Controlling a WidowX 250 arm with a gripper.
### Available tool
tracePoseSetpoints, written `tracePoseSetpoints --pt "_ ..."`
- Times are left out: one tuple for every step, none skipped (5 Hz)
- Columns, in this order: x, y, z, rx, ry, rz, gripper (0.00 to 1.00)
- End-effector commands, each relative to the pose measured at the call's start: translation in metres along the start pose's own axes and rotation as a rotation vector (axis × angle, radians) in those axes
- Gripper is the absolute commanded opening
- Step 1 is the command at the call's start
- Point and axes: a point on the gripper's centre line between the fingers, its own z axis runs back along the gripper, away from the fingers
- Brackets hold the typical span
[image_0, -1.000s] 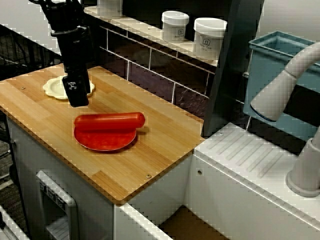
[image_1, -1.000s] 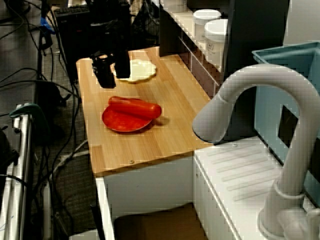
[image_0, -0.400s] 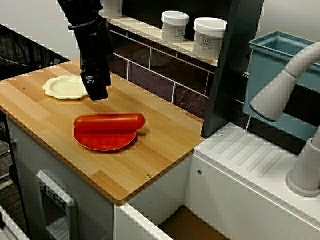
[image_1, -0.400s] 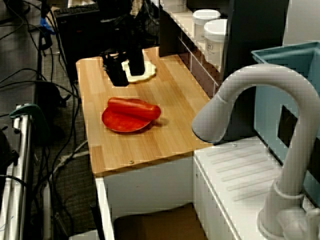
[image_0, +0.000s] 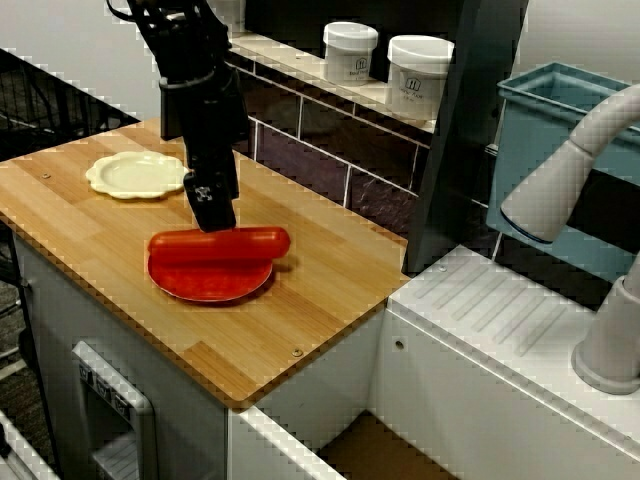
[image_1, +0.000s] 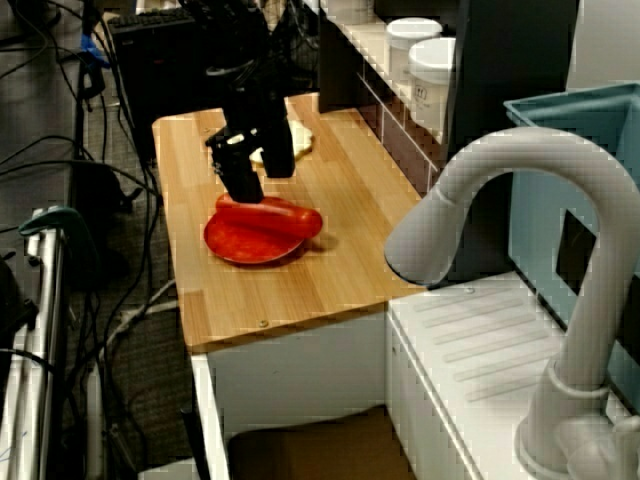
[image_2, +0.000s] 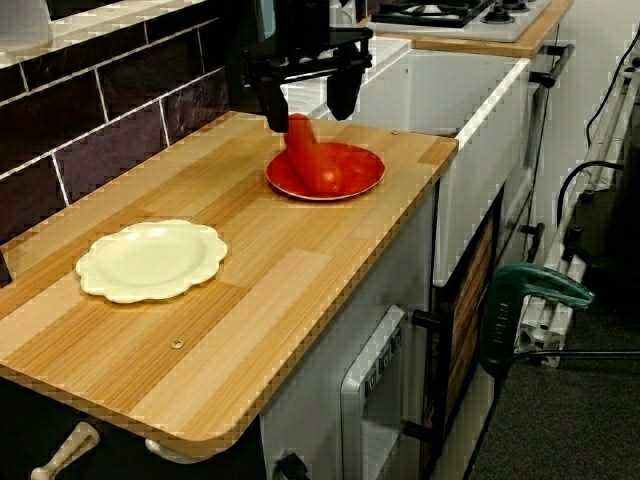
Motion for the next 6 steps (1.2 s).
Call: tracePoseSetpoints --pt "0.005 -0.012 -0.003 0.035 -0.008 0.001 1.00" --pt "0.011 -0.014 -0.007 0.034 -0.002 0.005 1.00" --pt "0.018 -0.008 -0.017 0.037 0.011 0.022 1.00" --pt "0.022 0.000 -0.023 0.045 0.019 0.038 1.00" --pt "0.025 0.005 -0.022 0.045 0.015 0.048 1.00" --pt "0.024 0.009 -0.022 0.047 0.011 0.055 1.00"
